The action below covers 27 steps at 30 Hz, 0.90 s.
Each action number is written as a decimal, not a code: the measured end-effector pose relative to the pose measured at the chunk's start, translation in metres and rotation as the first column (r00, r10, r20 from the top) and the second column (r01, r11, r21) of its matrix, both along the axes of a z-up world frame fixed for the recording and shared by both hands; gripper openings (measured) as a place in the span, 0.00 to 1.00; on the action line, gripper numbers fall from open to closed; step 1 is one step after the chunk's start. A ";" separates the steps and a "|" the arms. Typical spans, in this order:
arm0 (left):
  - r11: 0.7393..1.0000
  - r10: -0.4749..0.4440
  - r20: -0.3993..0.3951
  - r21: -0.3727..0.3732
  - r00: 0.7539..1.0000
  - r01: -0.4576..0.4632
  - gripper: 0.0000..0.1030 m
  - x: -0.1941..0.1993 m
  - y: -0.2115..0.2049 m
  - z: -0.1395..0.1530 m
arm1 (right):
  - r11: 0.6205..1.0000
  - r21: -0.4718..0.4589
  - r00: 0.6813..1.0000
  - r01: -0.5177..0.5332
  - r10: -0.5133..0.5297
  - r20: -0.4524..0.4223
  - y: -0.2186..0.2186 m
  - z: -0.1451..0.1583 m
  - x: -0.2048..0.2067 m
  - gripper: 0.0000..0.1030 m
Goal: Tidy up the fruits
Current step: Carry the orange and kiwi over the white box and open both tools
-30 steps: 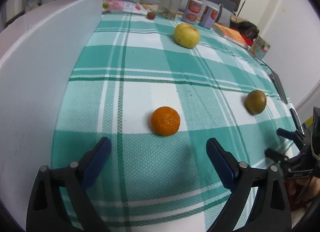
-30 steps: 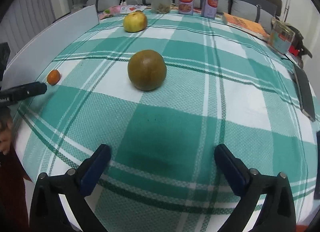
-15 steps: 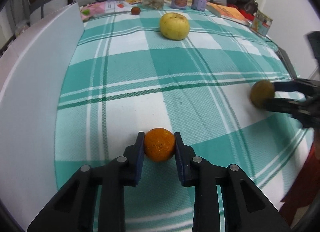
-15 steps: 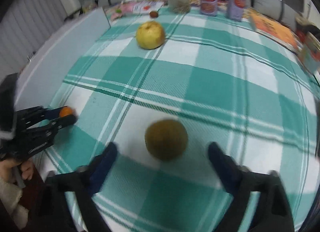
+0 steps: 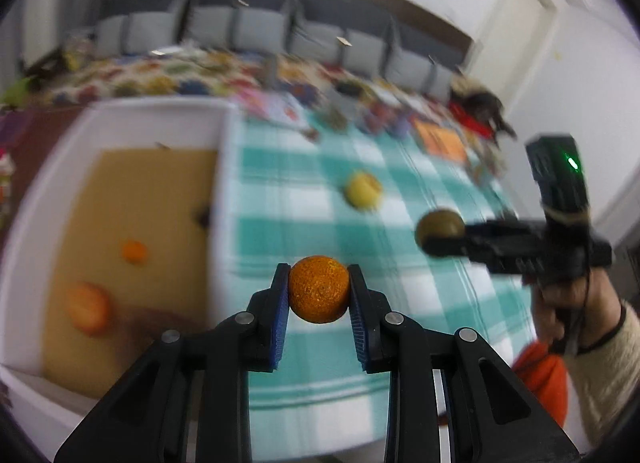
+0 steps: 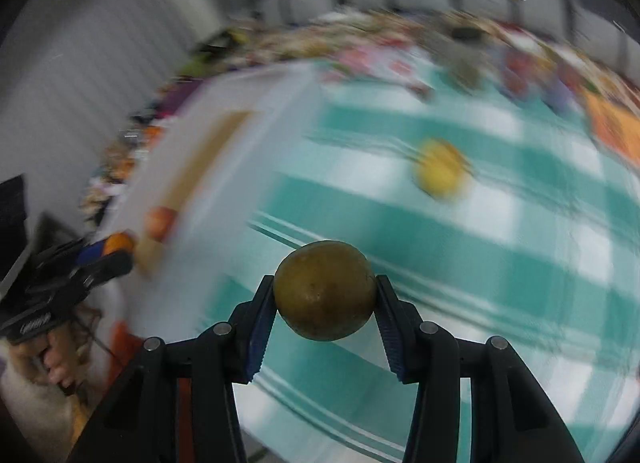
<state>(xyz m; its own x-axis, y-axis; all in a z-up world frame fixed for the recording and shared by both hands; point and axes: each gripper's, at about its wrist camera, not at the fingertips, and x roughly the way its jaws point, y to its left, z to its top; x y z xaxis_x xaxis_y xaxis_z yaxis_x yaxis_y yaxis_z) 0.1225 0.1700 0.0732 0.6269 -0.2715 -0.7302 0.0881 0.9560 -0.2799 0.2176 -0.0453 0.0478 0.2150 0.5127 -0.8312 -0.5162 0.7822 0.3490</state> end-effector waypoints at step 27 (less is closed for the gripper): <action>0.901 0.426 -0.263 0.211 0.866 -0.379 0.73 0.092 0.174 -0.114 | 0.936 -0.217 0.957 -0.277 0.290 0.029 0.240 -0.069 0.024 0.71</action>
<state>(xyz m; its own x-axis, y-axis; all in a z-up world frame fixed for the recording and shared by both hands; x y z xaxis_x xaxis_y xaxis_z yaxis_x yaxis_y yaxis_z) 0.2148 0.3436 -0.0408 0.4072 0.0829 -0.9095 -0.3779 0.9219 -0.0851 0.2415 0.1949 -0.0215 0.1387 0.3767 -0.9159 -0.7420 0.6520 0.1558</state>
